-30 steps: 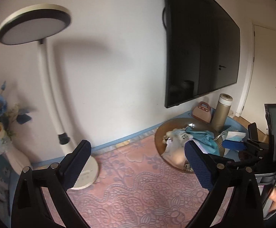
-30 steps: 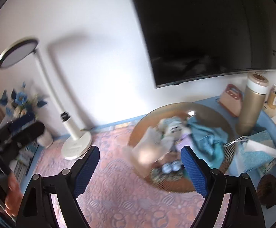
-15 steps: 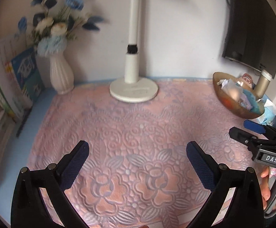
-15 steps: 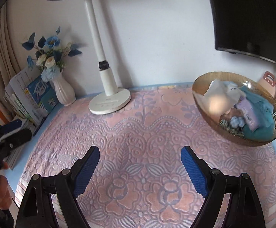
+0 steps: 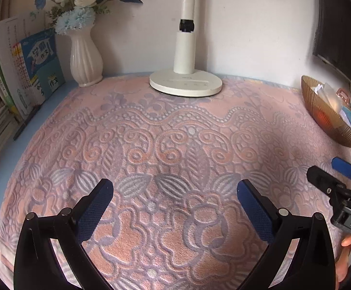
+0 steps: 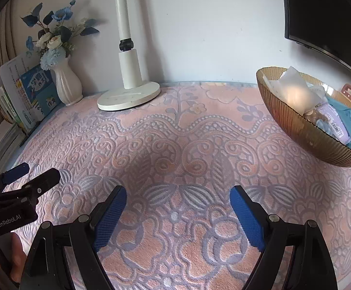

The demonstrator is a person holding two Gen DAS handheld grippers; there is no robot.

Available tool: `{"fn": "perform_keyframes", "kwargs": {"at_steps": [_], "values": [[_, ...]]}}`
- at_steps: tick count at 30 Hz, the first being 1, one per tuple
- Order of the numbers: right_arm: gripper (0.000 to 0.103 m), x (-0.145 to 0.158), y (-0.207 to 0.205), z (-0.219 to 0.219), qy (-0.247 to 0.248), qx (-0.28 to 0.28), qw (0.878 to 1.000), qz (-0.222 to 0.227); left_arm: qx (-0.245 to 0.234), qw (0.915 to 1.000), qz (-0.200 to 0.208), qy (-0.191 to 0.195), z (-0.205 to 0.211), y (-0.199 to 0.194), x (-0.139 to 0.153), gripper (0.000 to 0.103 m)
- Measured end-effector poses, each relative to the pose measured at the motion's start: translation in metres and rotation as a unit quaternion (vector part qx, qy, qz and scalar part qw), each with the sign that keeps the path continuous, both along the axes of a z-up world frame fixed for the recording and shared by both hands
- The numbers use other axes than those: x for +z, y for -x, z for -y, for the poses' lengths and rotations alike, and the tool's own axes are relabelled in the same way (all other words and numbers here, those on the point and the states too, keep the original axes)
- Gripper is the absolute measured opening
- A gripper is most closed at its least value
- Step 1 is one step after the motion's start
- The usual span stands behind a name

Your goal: Organize soft objects

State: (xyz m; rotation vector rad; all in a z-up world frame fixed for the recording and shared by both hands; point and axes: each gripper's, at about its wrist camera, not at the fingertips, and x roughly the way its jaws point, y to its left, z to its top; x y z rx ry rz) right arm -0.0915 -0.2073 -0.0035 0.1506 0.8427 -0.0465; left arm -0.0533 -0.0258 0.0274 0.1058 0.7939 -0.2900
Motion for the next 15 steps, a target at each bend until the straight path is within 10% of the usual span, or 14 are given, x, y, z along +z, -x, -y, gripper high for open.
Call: {"fn": "perform_keyframes", "kwargs": {"at_steps": [15], "values": [[0.092, 0.0008, 0.0056, 0.0053, 0.003, -0.027, 1.0, 0.008, 0.007, 0.9998, -0.015, -0.011, 0.0011, -0.0032, -0.0094, 0.102]]}}
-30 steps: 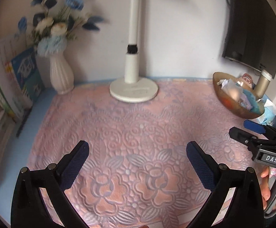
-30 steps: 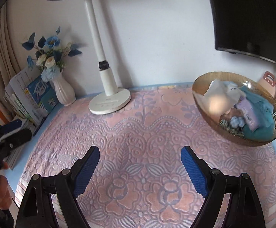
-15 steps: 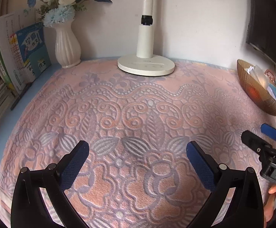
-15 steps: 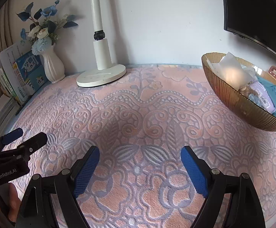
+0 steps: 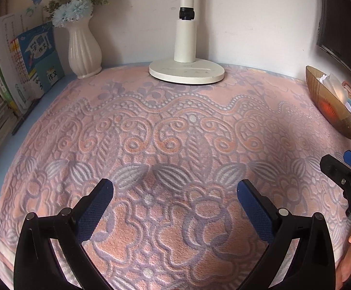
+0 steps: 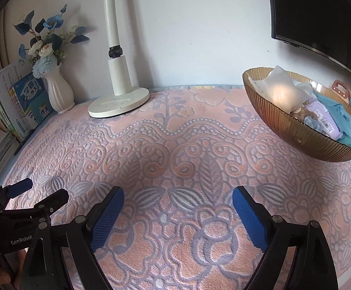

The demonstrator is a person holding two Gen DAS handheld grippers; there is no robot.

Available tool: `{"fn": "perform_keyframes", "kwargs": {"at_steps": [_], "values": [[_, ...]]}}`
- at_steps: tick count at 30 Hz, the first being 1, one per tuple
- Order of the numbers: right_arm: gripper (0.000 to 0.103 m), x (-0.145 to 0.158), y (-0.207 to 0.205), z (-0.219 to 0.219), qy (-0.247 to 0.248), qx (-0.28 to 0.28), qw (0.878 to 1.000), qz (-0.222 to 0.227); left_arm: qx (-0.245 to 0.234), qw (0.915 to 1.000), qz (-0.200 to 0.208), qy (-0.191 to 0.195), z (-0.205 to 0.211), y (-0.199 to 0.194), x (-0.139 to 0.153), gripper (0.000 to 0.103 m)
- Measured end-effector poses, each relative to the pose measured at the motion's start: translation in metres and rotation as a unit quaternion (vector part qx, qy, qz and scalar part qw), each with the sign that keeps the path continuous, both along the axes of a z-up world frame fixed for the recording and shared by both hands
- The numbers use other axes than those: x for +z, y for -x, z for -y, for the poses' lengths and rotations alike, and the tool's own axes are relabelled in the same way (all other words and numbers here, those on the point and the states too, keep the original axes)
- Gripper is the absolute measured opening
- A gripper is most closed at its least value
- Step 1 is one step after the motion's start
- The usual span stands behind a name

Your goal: Organize soft objects

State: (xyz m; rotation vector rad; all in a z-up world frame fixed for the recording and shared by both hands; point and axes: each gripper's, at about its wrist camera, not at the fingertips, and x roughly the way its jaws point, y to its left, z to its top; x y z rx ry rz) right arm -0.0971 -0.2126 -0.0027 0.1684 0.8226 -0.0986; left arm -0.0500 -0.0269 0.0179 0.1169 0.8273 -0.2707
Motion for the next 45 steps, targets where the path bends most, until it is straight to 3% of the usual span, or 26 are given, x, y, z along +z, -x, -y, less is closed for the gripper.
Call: {"fn": "perform_keyframes", "kwargs": {"at_steps": [5, 45], "values": [[0.097, 0.001, 0.002, 0.002, -0.001, -0.005, 1.0, 0.003, 0.007, 1.0, 0.004, 0.005, -0.002, 0.0, 0.002, 0.102], [0.098, -0.004, -0.002, -0.01, 0.02, 0.01, 1.0, -0.013, -0.003, 0.9999, -0.013, 0.009, -0.002, -0.005, -0.002, 0.102]]}}
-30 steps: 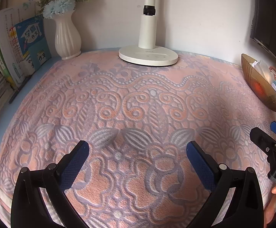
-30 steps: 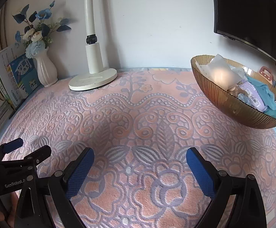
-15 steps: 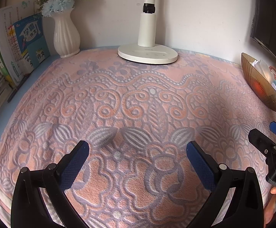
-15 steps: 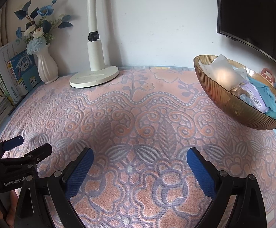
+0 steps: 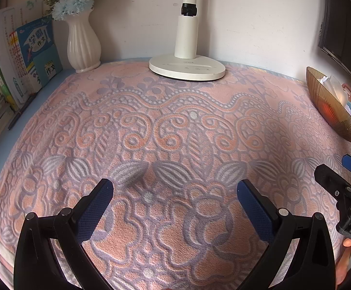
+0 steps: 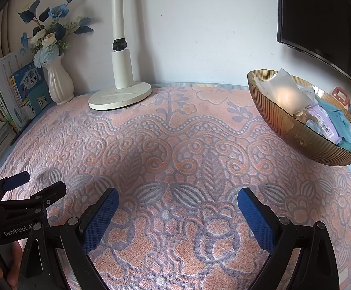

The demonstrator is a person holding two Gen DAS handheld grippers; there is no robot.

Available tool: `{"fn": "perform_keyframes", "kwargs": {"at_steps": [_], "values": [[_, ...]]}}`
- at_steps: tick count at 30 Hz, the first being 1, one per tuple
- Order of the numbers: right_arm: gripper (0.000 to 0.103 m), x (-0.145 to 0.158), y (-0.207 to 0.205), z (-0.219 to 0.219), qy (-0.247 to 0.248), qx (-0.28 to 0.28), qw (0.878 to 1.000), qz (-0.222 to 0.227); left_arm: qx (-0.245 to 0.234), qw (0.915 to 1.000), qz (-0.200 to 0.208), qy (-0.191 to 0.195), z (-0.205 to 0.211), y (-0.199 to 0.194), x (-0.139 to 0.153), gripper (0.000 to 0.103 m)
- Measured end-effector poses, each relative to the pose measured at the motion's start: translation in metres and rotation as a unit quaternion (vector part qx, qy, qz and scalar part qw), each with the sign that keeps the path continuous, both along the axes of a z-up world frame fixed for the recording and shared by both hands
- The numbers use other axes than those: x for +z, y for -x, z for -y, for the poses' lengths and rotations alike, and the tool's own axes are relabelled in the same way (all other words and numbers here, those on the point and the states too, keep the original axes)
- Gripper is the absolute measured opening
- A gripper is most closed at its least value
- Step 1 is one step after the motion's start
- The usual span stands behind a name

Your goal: Organize soft objects

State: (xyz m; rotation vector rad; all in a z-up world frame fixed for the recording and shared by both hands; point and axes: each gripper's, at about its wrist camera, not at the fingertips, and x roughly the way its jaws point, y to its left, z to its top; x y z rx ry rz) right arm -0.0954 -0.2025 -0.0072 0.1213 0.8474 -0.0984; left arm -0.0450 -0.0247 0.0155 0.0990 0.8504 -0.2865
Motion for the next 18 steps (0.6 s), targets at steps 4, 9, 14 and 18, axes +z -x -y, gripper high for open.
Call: {"fn": "perform_keyframes", "kwargs": {"at_steps": [4, 9, 14, 18], "values": [[0.098, -0.0002, -0.0002, 0.0003, 0.0, 0.001, 1.0, 0.0, -0.001, 1.0, -0.001, 0.001, 0.0, -0.001, -0.0007, 0.102], [0.098, -0.0005, 0.0001, 0.0002, 0.0, 0.002, 1.0, 0.0, -0.004, 1.0, -0.002, 0.002, -0.0001, -0.0012, -0.0008, 0.102], [0.098, -0.0001, 0.0, 0.0001, 0.001, 0.002, 1.0, 0.0, -0.003, 1.0, -0.001, 0.002, 0.0004, -0.0007, -0.0006, 0.102], [0.098, 0.0, -0.0001, -0.0001, 0.001, 0.002, 1.0, 0.0, -0.002, 1.0, -0.002, 0.003, -0.0006, 0.0, -0.0001, 0.102]]}}
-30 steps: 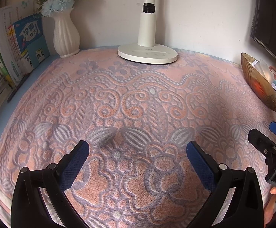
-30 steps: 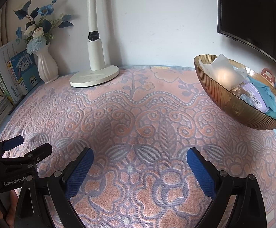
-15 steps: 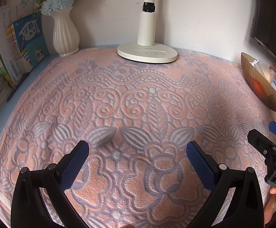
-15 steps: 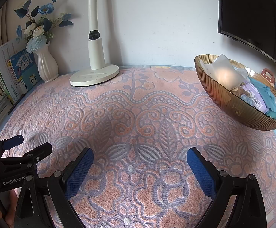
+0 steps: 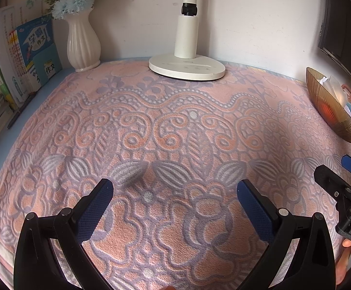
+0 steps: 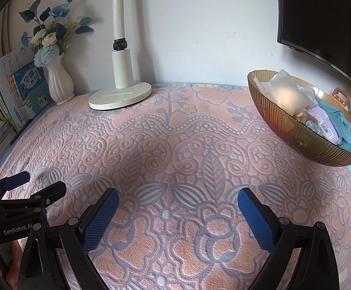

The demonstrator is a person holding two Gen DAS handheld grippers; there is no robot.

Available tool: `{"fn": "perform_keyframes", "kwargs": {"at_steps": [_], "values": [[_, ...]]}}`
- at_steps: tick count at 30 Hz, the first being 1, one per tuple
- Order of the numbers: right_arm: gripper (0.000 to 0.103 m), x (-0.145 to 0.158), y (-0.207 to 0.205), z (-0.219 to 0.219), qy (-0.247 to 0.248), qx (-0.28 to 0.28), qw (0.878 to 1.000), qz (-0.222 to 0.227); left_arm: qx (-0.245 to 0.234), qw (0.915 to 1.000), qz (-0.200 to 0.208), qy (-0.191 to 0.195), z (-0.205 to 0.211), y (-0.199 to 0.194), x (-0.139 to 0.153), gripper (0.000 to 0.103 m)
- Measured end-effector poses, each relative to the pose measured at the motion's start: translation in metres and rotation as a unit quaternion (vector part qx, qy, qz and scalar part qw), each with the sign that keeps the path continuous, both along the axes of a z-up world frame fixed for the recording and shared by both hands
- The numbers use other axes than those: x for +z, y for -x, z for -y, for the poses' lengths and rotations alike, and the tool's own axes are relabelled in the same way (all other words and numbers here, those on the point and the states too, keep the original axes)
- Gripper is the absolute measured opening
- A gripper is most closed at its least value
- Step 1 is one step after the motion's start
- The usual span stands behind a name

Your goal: Organize soft objects

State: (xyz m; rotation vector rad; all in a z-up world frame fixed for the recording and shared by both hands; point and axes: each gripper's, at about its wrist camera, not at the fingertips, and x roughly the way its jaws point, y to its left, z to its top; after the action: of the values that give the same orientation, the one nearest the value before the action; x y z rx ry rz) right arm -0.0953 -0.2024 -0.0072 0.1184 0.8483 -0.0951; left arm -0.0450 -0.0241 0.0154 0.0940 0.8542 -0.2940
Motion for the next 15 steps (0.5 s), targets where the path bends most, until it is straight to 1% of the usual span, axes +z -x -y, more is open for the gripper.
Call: {"fn": "perform_keyframes", "kwargs": {"at_steps": [15], "values": [[0.098, -0.0012, -0.0007, 0.0026, 0.0, 0.004, 1.0, -0.004, -0.003, 1.0, -0.008, 0.004, -0.0019, -0.004, -0.0016, 0.102]]}}
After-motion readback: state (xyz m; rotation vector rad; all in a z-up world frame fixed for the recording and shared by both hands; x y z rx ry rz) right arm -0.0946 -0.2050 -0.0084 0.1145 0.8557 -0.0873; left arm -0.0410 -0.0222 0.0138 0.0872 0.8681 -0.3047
